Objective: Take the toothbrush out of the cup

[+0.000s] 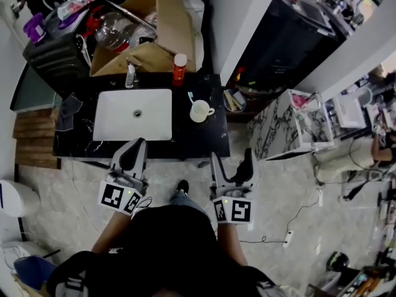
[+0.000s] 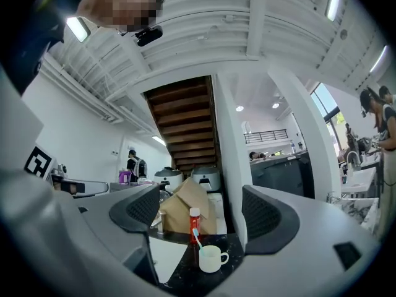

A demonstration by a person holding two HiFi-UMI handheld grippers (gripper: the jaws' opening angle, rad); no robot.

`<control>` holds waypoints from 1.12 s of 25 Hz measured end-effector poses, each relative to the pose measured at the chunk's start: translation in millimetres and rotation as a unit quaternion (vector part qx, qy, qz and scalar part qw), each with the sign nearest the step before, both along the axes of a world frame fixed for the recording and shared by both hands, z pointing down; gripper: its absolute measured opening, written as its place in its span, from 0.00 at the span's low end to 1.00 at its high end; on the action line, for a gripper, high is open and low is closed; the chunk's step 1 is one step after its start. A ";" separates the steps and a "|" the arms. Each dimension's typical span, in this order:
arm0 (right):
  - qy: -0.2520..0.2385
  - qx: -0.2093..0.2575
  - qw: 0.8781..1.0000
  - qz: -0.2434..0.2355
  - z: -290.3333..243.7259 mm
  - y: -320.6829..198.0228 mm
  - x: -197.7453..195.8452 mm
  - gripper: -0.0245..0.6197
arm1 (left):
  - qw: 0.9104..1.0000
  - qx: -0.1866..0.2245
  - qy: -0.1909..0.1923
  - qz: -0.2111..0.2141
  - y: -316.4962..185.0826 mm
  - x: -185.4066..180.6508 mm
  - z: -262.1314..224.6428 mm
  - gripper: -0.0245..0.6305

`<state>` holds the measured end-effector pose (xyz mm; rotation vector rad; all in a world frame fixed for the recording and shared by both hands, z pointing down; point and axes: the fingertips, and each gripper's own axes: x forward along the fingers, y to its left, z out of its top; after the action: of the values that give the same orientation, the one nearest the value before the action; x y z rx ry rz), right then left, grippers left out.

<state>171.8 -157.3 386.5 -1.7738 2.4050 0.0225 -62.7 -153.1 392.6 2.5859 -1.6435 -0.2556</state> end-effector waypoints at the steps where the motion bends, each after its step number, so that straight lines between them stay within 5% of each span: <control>1: 0.001 -0.001 1.000 -0.004 -0.8 -8.5 5.7 0.67 | 1.000 -0.001 0.000 -0.003 -8.1 6.3 0.0 0.04; 12: 0.002 0.000 0.999 -0.049 0.0 -74.2 23.5 0.67 | 0.999 -0.015 -0.008 -0.037 -56.4 29.8 0.8 0.04; 28: 0.046 -0.055 0.994 -0.082 59.0 -135.9 -33.4 0.67 | 0.998 -0.036 -0.012 -0.054 -86.5 -22.8 14.6 0.04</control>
<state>138.4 -293.2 445.5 -1.6451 2.6599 -0.0491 -85.5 -239.6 407.1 2.4614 -1.7705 -0.1676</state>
